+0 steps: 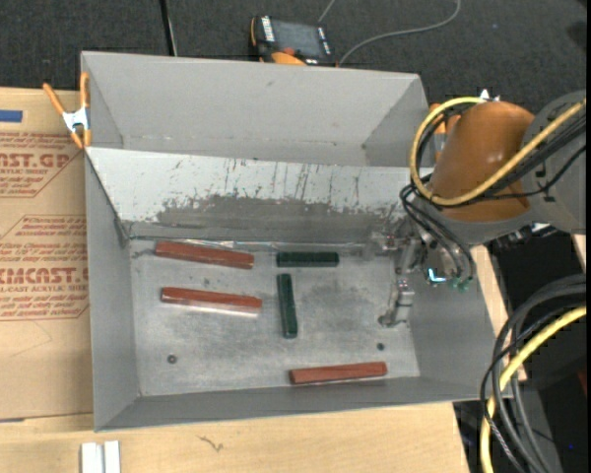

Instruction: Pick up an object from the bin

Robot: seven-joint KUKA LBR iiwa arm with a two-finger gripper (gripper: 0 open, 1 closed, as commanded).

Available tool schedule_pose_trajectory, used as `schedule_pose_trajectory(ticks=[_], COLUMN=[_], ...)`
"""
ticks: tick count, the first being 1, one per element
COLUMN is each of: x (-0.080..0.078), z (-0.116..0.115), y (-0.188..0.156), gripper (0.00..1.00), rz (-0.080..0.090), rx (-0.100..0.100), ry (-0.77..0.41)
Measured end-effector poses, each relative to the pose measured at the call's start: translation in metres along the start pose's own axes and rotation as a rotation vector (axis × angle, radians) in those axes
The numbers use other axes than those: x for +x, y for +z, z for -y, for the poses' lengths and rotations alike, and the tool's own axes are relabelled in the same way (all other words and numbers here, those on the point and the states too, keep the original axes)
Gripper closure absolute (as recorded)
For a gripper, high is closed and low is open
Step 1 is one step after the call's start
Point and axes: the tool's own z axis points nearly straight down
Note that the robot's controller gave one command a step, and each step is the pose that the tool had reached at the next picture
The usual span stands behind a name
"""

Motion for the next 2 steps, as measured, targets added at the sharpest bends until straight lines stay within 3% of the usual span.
schedule_pose_trajectory(ticks=[1,2], x=[-0.019,-0.043], z=[-0.062,-0.101], y=[0.059,0.077], gripper=[0.00,0.00], rz=[0.003,0.011], rx=[-0.002,0.001], ry=[-0.127,-0.309])
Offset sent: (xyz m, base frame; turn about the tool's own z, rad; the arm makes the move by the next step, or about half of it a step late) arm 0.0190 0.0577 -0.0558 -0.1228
